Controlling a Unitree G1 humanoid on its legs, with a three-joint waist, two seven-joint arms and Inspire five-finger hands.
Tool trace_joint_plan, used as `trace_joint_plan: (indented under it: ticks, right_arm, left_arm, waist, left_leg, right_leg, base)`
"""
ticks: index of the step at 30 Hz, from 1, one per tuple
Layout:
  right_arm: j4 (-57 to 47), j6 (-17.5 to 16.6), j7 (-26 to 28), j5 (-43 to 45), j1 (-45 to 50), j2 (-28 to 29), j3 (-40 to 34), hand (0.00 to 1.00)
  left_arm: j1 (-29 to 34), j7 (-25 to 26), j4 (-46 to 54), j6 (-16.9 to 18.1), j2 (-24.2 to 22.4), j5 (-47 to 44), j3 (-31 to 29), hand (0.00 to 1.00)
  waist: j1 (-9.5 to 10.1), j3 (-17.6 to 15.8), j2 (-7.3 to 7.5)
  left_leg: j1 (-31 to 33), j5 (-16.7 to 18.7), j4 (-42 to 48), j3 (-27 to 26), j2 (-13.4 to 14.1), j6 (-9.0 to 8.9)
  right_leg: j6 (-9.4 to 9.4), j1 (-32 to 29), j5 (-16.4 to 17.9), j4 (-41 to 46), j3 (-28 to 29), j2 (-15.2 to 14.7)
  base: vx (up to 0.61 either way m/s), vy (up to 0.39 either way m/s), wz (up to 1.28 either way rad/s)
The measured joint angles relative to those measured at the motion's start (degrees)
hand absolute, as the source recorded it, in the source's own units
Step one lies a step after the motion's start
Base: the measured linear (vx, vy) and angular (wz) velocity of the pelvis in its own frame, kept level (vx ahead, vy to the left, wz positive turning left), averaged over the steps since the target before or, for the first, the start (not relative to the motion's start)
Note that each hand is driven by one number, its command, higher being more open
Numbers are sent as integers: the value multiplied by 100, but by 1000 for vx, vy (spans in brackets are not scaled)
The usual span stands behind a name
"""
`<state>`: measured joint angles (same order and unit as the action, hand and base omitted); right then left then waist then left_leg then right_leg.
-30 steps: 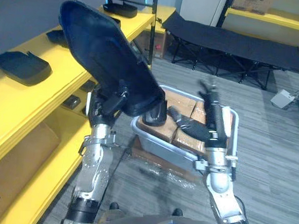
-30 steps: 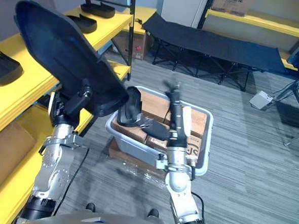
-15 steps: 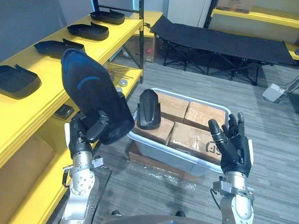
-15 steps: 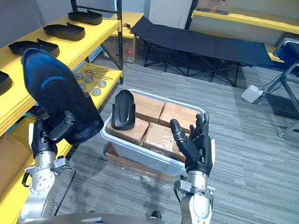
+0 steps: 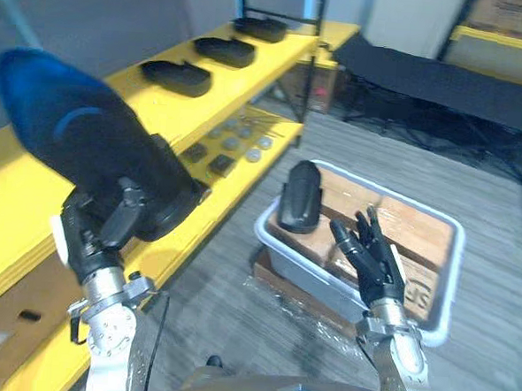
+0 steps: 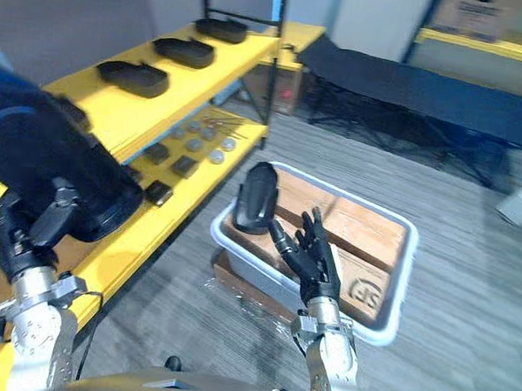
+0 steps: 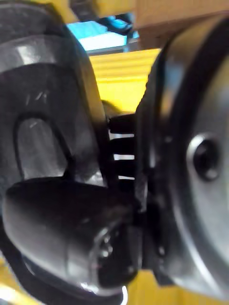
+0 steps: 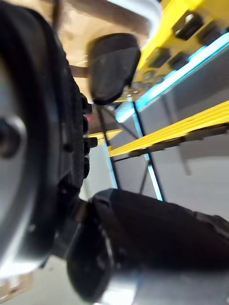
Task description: Walk over and take three plastic housings, then place them on the shelf
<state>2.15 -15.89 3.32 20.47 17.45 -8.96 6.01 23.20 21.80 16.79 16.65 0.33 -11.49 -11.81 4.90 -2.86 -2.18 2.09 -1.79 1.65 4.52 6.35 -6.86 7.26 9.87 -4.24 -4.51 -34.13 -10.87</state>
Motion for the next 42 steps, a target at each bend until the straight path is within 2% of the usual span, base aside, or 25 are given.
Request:
trace_joint_plan:
  ticks: [2,3,4,5,7,10,13,14,16,17,18,19,20,21,23,25,26,28,30,32,33,34,37,40,42]
  right_arm:
    - [59,27,-35,-130,-93,-33,126,100]
    - [59,27,-96,-231,-98,-24,142,100]
    - [72,27,-163,-233,-94,-32,130,100]
    - [76,27,-232,-208,-95,-59,122,100]
    - [75,15,-266,-202,-97,-150,132,100]
    - [75,-8,-175,-143,-162,-18,215,100]
    - [73,-114,-94,-113,-279,161,391,100]
    - [73,-139,-117,-171,-343,273,399,100]
    - [74,-172,-287,-201,-479,429,387,100]
    - [75,-240,-452,-213,-491,469,328,100]
    - [89,-326,-646,-285,-488,415,264,100]
    - [94,-341,-716,-367,-479,410,191,100]
    - [96,-345,-762,-446,-499,434,3,100]
    - [88,-406,-730,-440,-541,450,-129,100]
    - [75,-418,-586,-438,-571,448,-273,100]
    - [-45,-426,-469,-437,-557,447,-393,100]
    - [-154,-505,-415,-444,-555,435,-502,100]
    - [-339,-680,-440,-619,-576,302,-774,100]
    - [-435,-738,-560,-901,-656,57,-941,100]
    - [-524,-746,-669,-1025,-811,-135,-1012,100]
    - [-610,-783,-752,-1104,-943,-214,-1073,100]
    - [-704,-861,-869,-1114,-1080,-284,-1154,100]
    - [-838,-1067,-1185,-1114,-1370,-485,-1581,100]
    - [-937,-1255,-1406,-1074,-1038,-378,-2068,100]
    - [-941,-1285,-1302,-826,-627,-296,-2518,100]
  left_arm:
    - [252,-56,7,0,-76,-301,-178,0]
    - [404,-172,18,1,-103,-476,-248,0]
    - [490,-333,17,15,-111,-602,-267,0]
    - [601,-623,18,95,-122,-859,-270,0]
    - [1000,-1326,155,305,-242,-1521,-257,0]
    - [1181,-1634,401,489,-356,-1557,-300,0]
    - [1153,-1913,707,599,-360,-1546,-340,0]
    - [1063,-2095,878,616,-358,-1535,-344,0]
    - [849,-2279,1067,702,-312,-1456,-353,0]
    - [677,-2371,1084,733,-236,-1322,-352,0]
    - [555,-2355,1061,738,-172,-1039,-351,0]
    - [529,-2352,1026,738,-146,-916,-334,0]
    - [376,-2248,1002,741,-42,-679,-282,0]
    - [236,-2114,967,745,88,-589,-251,0]
    - [100,-1930,759,745,161,-575,-236,0]
    - [89,-1710,545,737,162,-573,-222,0]
    - [60,-1633,484,734,167,-570,-203,0]
    - [-183,-1618,313,734,190,-565,-85,0]
    - [-288,-1617,144,734,218,-562,17,0]
    - [-256,-1604,82,733,281,-519,36,0]
    - [-255,-1589,83,733,332,-429,31,0]
    - [-249,-1586,51,737,396,-409,30,0]
    - [-78,-1582,10,718,182,-410,179,0]
    - [13,-1657,2,711,77,-391,303,0]
    - [-19,-1672,-126,713,17,-367,277,0]
  waist:
    - [134,1,-3]
    - [118,-19,19]
    - [112,-57,25]
    - [137,-125,16]
    - [175,-200,29]
    - [354,-259,66]
    - [346,-367,117]
    - [325,-403,165]
    - [273,-498,296]
    - [280,-541,327]
    - [181,-578,341]
    - [101,-582,356]
    - [-10,-571,272]
    - [-91,-584,307]
    - [-86,-595,323]
    - [-91,-602,301]
    - [-153,-608,278]
    - [-243,-617,238]
    - [-250,-640,187]
    - [-257,-594,267]
    - [-265,-525,406]
    - [-251,-440,535]
    - [-212,-407,178]
    - [-239,-413,120]
    - [-370,-535,178]
  left_leg:
    - [133,-141,-2,102,-83,42]
    - [273,-243,-1,-130,-147,187]
    - [320,-216,20,-479,-104,413]
    - [366,-267,88,-988,37,490]
    - [492,-379,294,-1899,220,402]
    - [553,-408,307,-1927,24,458]
    - [586,-358,381,-1990,-96,543]
    - [718,-285,537,-1993,-149,619]
    - [929,-26,932,-2007,-252,724]
    - [956,262,1219,-2007,-338,805]
    - [942,433,1443,-1910,-424,921]
    - [907,499,1475,-1774,-498,970]
    - [833,541,1358,-1551,-585,1003]
    - [793,505,1208,-1277,-596,1067]
    - [503,439,868,-1079,-680,1133]
    - [151,400,599,-914,-802,1076]
    - [56,404,499,-698,-883,1071]
    - [14,406,450,-232,-956,1064]
    - [-123,407,428,54,-973,1043]
    - [-236,482,499,172,-1024,933]
    - [-232,593,598,174,-1091,826]
    - [-192,793,734,195,-1152,811]
    - [92,1332,1361,-11,-666,631]
    - [149,1366,1691,-388,-425,615]
    - [312,1431,2450,-768,-363,465]
  right_leg:
    - [46,174,66,3,-431,-15]
    - [89,348,138,24,-889,-45]
    - [133,462,213,131,-1196,-73]
    - [152,580,278,245,-1485,-98]
    - [311,785,511,561,-1981,-257]
    - [273,795,659,766,-2060,-495]
    - [323,695,812,1000,-1961,-731]
    - [295,571,946,1234,-1871,-909]
    - [83,451,1142,1599,-1799,-1168]
    - [-495,493,1316,1889,-1708,-1277]
    - [-1256,329,1125,2650,-1160,-1488]
    - [-1315,111,846,3099,-641,-1617]
    - [-1065,-339,390,3909,232,-1698]
    - [-550,-741,886,4405,638,-1511]
    - [-481,-1011,1485,4317,755,-1117]
    - [-505,-1092,1720,3636,815,-706]
    - [-510,-1221,1731,3124,980,-433]
    - [-464,-1589,1700,2630,1501,-106]
    - [-419,-1786,1634,2448,1927,24]
    - [-426,-1756,1282,2032,2056,81]
    - [-529,-1677,760,1741,2046,70]
    - [-375,-1570,396,1569,1997,35]
    - [-495,-1242,422,1190,1677,425]
    - [-625,-1021,544,1152,1522,556]
    - [-635,-623,651,1046,1460,481]
  base:
    - [3,-32,126]
    - [-7,31,169]
    - [-1,50,197]
    - [-7,81,187]
    - [-26,108,161]
    - [-26,145,48]
    - [-68,158,3]
    - [-47,154,17]
    - [1,163,24]
    - [83,183,41]
    - [105,211,58]
    - [142,244,91]
    - [162,212,102]
    - [216,189,99]
    - [223,118,61]
    - [255,102,53]
    - [239,52,86]
    - [229,8,117]
    - [277,-82,98]
    - [300,-169,79]
    - [244,-219,72]
    - [231,-218,55]
    - [169,-182,32]
    - [151,-122,39]
    - [133,-33,34]
